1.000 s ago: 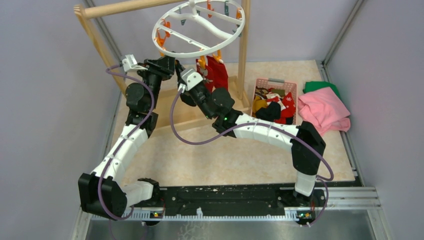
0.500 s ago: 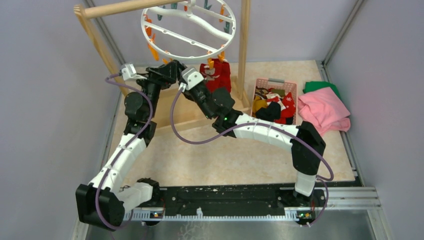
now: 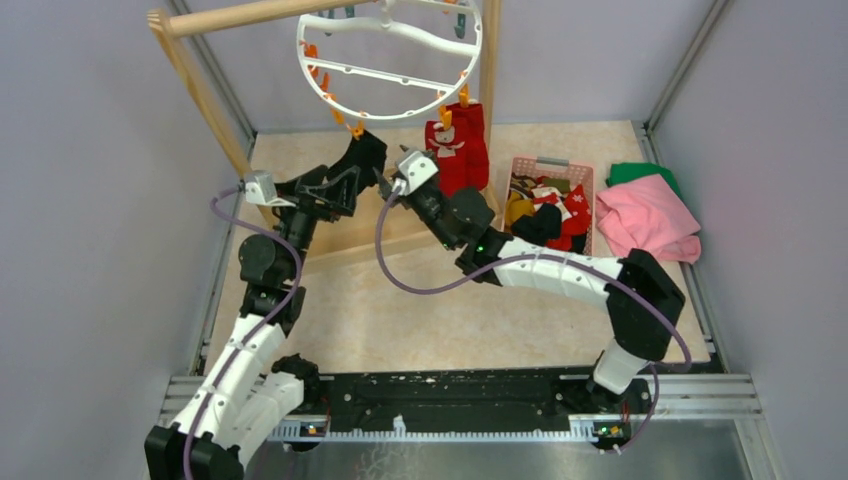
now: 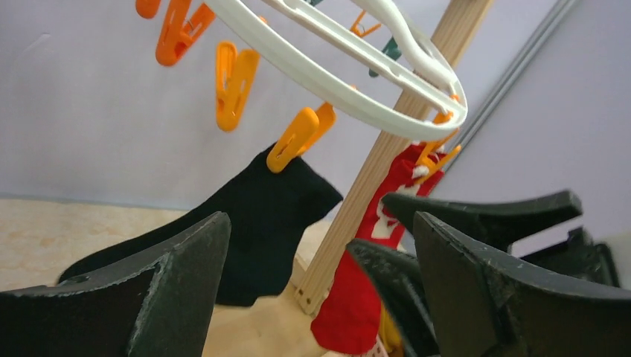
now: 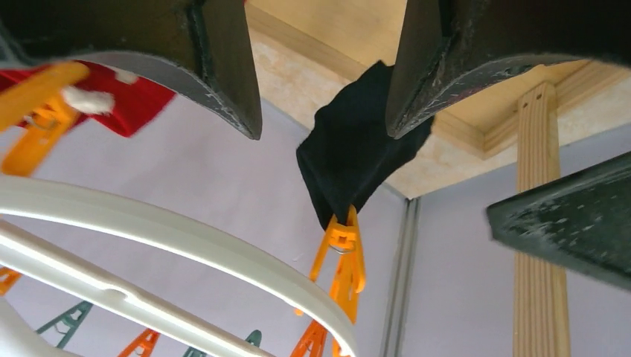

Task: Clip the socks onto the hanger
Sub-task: Clamp the sock onto the hanger, then pick up the sock from the bin.

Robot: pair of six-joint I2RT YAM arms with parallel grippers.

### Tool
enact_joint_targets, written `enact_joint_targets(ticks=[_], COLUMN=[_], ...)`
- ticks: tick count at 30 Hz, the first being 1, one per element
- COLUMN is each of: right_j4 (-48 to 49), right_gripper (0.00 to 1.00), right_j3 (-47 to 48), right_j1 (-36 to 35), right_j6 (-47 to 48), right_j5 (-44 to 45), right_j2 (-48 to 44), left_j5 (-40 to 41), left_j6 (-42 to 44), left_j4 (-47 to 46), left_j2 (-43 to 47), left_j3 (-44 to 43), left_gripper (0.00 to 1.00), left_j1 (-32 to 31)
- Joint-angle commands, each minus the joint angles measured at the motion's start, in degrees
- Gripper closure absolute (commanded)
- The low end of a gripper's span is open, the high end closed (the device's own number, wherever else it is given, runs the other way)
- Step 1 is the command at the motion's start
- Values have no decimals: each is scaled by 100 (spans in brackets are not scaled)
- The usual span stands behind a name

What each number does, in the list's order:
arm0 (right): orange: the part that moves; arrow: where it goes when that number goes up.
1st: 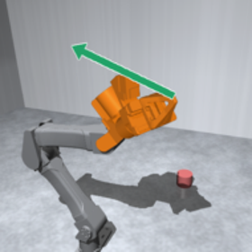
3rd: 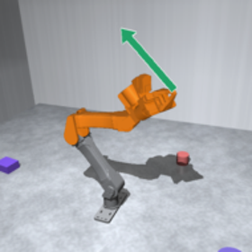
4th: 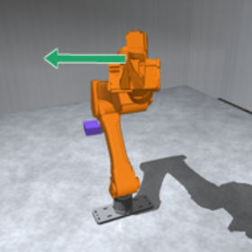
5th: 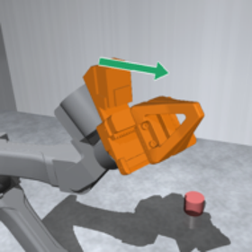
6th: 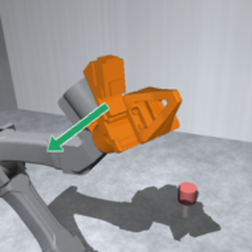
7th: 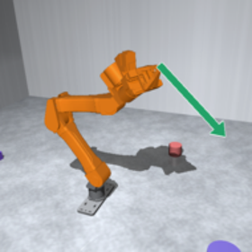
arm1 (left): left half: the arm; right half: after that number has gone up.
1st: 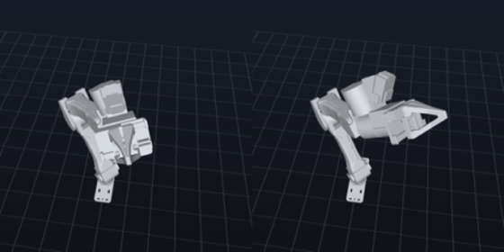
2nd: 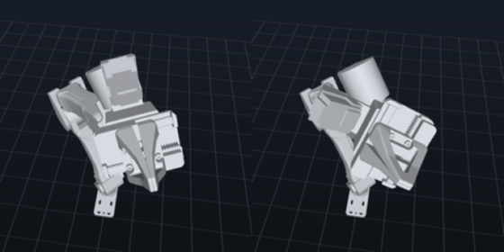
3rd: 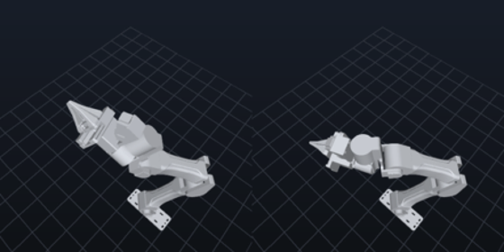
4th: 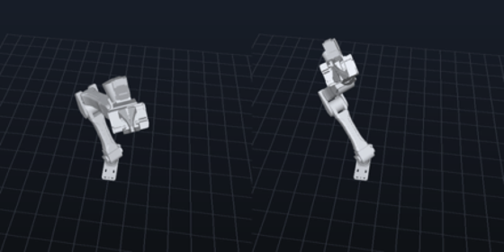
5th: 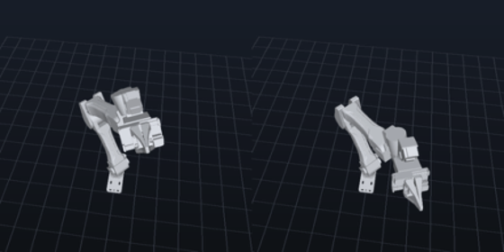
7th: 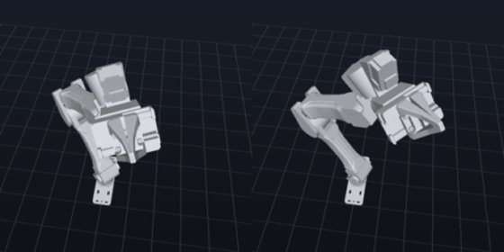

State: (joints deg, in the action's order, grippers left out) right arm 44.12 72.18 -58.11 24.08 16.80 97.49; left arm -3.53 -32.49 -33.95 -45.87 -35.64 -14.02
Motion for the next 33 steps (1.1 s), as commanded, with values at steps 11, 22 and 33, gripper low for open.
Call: enact_joint_targets(ticks=[11,22,33], right_j4=[296,1486,3022], right_gripper=[13,8,2], right_j3=[-2204,-3374,-3799], right_j1=[860,1429,1433], right_j6=[-1465,-1737,-1990], right_j5=[-1537,-3093,-4007], right_j2=[-2231,-2491,-1527], left_j5=[-1461,-2213,-2072], left_j6=[919,928,744], left_j4=[-908,-2628,-1619], left_j2=[634,473,825], left_j3=[1608,2958,3080], left_gripper=[2,2,2], left_j1=[-22,-22,-39])
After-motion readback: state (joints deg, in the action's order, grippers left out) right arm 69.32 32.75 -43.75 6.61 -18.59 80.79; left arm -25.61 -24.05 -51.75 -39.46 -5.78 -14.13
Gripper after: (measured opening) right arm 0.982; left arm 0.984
